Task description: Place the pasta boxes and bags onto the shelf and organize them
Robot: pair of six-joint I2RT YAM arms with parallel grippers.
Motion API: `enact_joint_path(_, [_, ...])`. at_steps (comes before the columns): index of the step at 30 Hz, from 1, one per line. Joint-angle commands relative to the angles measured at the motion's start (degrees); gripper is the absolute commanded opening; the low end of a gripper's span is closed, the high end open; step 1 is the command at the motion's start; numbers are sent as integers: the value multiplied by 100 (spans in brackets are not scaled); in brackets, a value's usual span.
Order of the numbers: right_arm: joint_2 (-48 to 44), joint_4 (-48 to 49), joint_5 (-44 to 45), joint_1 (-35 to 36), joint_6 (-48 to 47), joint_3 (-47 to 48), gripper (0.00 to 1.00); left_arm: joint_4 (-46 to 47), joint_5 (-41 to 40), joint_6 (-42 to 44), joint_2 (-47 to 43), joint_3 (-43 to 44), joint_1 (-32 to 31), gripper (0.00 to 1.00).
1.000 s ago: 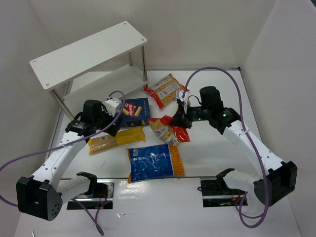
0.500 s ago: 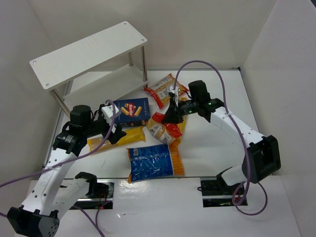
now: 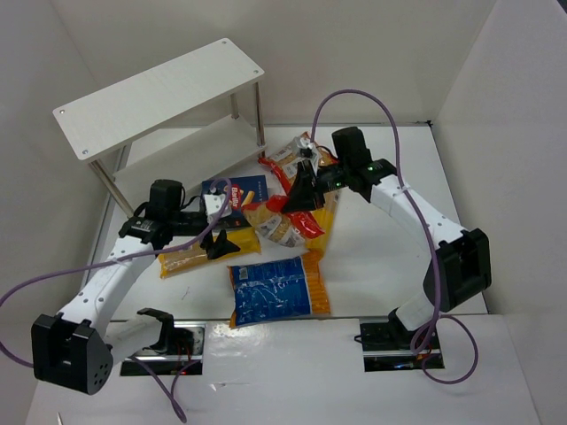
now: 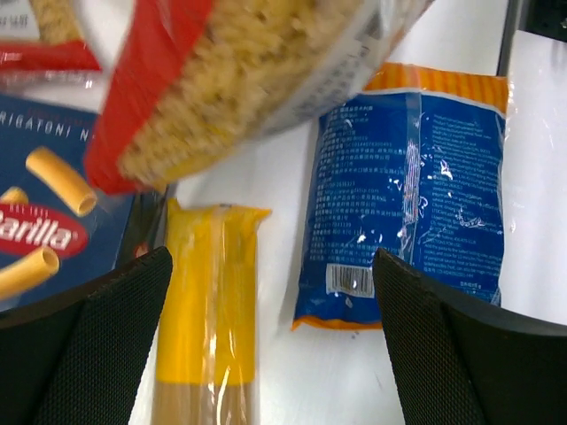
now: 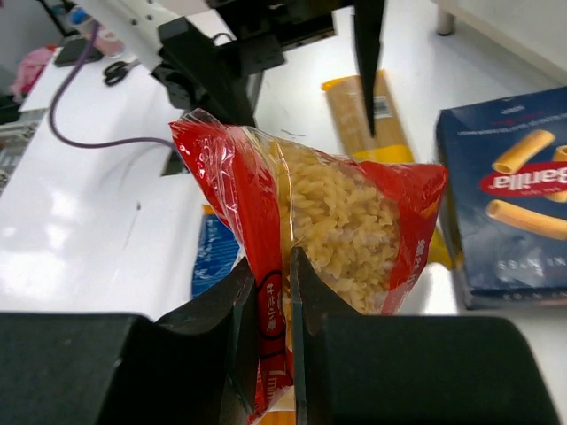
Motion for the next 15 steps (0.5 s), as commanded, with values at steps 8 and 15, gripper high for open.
enact_joint_path(8, [-23, -66, -1446, 289, 44, 403, 0, 531, 1461, 1187, 253, 250, 83, 99])
enact_joint_path(15, [153, -189, -1640, 500, 44, 624, 0, 39, 2129, 1733, 314, 250, 83, 99])
